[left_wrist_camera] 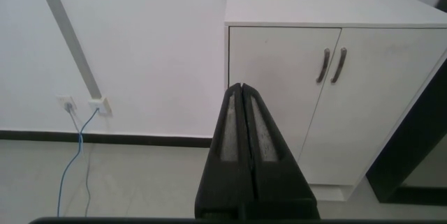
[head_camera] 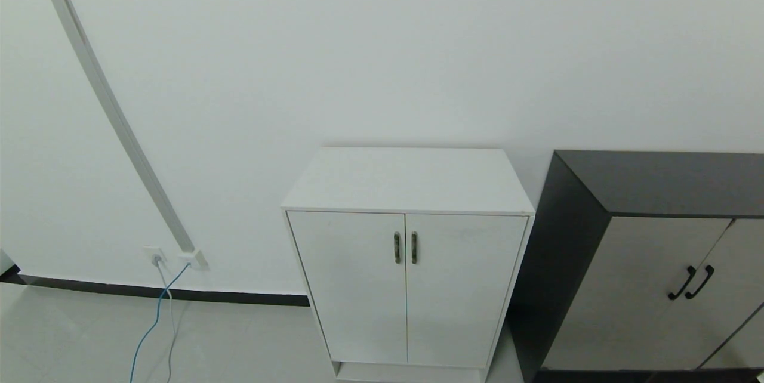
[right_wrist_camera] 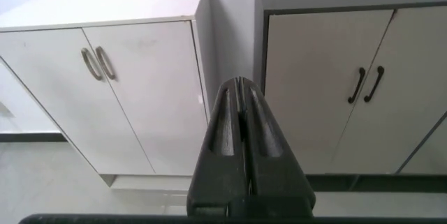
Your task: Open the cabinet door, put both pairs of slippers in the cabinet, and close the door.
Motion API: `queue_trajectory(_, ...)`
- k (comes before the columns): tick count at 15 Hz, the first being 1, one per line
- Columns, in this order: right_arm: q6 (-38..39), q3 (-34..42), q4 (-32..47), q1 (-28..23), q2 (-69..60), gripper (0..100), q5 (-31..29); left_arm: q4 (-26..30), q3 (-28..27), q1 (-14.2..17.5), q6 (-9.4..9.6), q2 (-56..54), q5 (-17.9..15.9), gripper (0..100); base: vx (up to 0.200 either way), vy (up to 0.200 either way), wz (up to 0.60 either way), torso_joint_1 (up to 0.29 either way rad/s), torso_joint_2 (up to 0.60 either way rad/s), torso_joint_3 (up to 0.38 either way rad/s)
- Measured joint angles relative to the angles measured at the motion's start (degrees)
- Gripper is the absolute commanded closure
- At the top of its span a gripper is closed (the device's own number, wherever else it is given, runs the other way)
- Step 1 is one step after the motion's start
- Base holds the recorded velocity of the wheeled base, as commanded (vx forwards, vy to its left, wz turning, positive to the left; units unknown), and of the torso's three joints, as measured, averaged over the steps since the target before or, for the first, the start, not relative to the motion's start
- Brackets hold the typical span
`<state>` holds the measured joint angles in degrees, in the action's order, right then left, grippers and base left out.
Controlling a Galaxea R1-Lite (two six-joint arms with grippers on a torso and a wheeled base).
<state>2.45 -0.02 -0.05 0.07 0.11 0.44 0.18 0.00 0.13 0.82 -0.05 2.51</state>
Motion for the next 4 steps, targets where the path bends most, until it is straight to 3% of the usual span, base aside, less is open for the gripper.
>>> queue_trajectory(4, -0.1, 0.0, 0.0, 0.0, -0.1, 100, 0.0, 0.0, 0.0, 0.0, -0.02, 0.0, 0.0, 100, 0.0, 0.0, 0.0, 0.0, 0.0, 0.0)
